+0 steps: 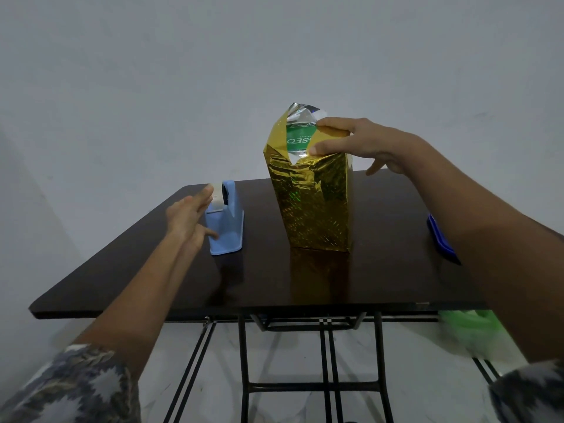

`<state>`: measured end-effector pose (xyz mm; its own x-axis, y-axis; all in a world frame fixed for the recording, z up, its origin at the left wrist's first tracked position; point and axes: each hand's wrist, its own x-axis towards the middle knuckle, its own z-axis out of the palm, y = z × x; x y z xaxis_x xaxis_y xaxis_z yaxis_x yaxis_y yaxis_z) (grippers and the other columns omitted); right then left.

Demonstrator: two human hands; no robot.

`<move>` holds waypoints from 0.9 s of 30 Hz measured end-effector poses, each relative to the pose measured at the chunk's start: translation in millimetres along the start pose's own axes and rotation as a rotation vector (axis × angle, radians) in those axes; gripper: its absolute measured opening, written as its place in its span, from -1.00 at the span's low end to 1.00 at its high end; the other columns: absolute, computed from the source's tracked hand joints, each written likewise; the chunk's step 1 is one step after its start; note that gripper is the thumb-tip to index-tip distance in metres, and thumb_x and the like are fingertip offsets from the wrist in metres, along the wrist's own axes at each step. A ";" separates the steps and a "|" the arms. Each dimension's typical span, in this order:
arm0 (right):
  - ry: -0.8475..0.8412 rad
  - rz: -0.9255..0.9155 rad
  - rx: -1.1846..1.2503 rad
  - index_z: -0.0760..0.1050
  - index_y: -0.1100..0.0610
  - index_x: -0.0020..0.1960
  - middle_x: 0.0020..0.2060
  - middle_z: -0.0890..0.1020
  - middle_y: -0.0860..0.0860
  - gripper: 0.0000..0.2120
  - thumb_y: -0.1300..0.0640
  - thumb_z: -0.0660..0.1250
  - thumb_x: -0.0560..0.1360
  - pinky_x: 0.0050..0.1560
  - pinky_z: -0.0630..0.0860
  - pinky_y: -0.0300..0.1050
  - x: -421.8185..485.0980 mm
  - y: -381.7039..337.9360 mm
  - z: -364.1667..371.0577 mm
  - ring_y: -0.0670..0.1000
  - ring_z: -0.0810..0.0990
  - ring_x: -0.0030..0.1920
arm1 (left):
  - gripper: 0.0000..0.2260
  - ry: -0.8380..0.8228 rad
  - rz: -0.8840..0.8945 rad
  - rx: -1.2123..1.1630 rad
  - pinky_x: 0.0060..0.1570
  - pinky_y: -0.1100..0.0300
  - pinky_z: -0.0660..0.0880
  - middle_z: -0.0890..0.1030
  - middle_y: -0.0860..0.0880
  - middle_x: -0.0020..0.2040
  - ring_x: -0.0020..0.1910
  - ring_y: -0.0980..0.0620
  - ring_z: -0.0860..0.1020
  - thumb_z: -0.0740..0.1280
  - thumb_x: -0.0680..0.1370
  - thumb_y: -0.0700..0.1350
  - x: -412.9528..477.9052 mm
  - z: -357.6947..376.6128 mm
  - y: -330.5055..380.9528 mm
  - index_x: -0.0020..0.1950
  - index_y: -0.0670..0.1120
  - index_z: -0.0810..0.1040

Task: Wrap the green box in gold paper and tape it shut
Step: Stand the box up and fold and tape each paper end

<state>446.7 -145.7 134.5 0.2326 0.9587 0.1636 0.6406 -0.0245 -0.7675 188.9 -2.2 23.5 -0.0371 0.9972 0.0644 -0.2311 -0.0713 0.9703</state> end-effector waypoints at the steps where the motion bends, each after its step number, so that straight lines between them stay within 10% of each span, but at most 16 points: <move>1: -0.002 0.002 0.000 0.19 -0.15 0.46 0.45 0.22 0.03 -0.31 -0.12 0.39 0.40 0.20 0.39 0.28 0.0 0.1 0.2 0.17 0.24 0.40 | -0.78 0.021 0.003 -0.009 -0.29 -0.25 0.54 0.50 -0.11 -0.08 -0.05 0.04 0.53 0.48 0.43 -0.11 0.8 -0.4 -2.4 -0.11 -0.12 0.46; 6: 0.002 0.002 0.005 0.21 -0.14 0.46 0.43 0.24 0.03 -0.32 -0.11 0.39 0.41 0.11 0.41 0.22 -0.6 -0.2 0.7 0.16 0.25 0.39 | -0.76 0.045 0.023 -0.041 -0.26 -0.22 0.53 0.42 -0.15 -0.03 -0.06 -0.01 0.50 0.45 0.42 -0.27 2.9 -5.2 -5.7 -0.03 -0.17 0.43; 10: 0.005 -0.006 0.003 0.21 -0.12 0.46 0.42 0.25 0.04 -0.33 -0.10 0.38 0.42 0.06 0.40 0.14 -0.9 -0.5 1.1 0.15 0.26 0.38 | -0.36 0.019 0.042 -0.032 -0.18 -0.33 0.52 0.33 -0.05 -0.25 -0.07 -0.02 0.49 0.46 0.42 -0.28 -1.5 -7.3 -5.8 0.37 -0.46 0.23; 13: 0.010 -0.005 0.011 0.21 -0.13 0.46 0.43 0.25 0.04 -0.33 -0.09 0.39 0.42 0.07 0.41 0.15 -0.7 -0.7 1.4 0.14 0.26 0.38 | -0.75 0.002 0.049 -0.037 -0.22 -0.26 0.54 0.30 -0.08 -0.26 -0.02 -0.05 0.45 0.46 0.44 -0.24 -10.4 -7.6 -4.6 -0.03 -0.35 0.48; 16: 0.012 0.004 0.002 0.21 -0.16 0.45 0.44 0.23 0.03 -0.33 -0.11 0.39 0.41 0.12 0.42 0.22 -0.4 -1.2 1.7 0.16 0.25 0.39 | -0.53 0.029 0.052 -0.047 -0.26 -0.25 0.57 0.41 -0.38 0.08 0.09 -0.10 0.45 0.46 0.43 -0.25 -11.3 -9.6 -7.2 0.18 -0.47 0.37; 18: 0.013 0.004 -0.001 0.21 -0.15 0.46 0.43 0.24 0.03 -0.32 -0.11 0.39 0.41 0.11 0.43 0.21 -0.3 -1.4 1.7 0.16 0.26 0.39 | -0.80 0.033 0.073 -0.024 -0.35 -0.12 0.58 0.43 -0.26 -0.09 0.01 -0.07 0.48 0.46 0.43 -0.27 -11.5 -9.9 -8.5 -0.10 -0.27 0.45; 20: 0.018 0.005 0.000 0.21 -0.14 0.46 0.43 0.24 0.03 -0.32 -0.11 0.39 0.41 0.08 0.44 0.16 0.0 -1.4 1.7 0.15 0.26 0.38 | -0.65 0.029 0.088 -0.002 -0.39 0.00 0.56 0.31 -0.05 -0.28 -0.15 -0.01 0.50 0.44 0.44 -0.28 -12.5 -8.1 -11.7 -0.29 -0.07 0.26; 27: 0.020 0.017 0.000 0.21 -0.16 0.46 0.44 0.23 0.03 -0.31 -0.13 0.40 0.40 0.17 0.42 0.27 2.6 -0.4 2.3 0.17 0.25 0.40 | -0.66 0.144 0.122 -0.034 -0.19 -0.03 0.57 0.34 0.02 -0.30 -0.24 0.11 0.52 0.42 0.46 -0.28 -23.6 1.3 -24.1 -0.26 -0.07 0.25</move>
<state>445.3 -142.5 133.8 0.2582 0.9523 0.1627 0.6361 -0.0409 -0.7706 196.7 -24.0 -1.1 -0.2048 0.9680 0.1452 -0.2492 -0.1950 0.9486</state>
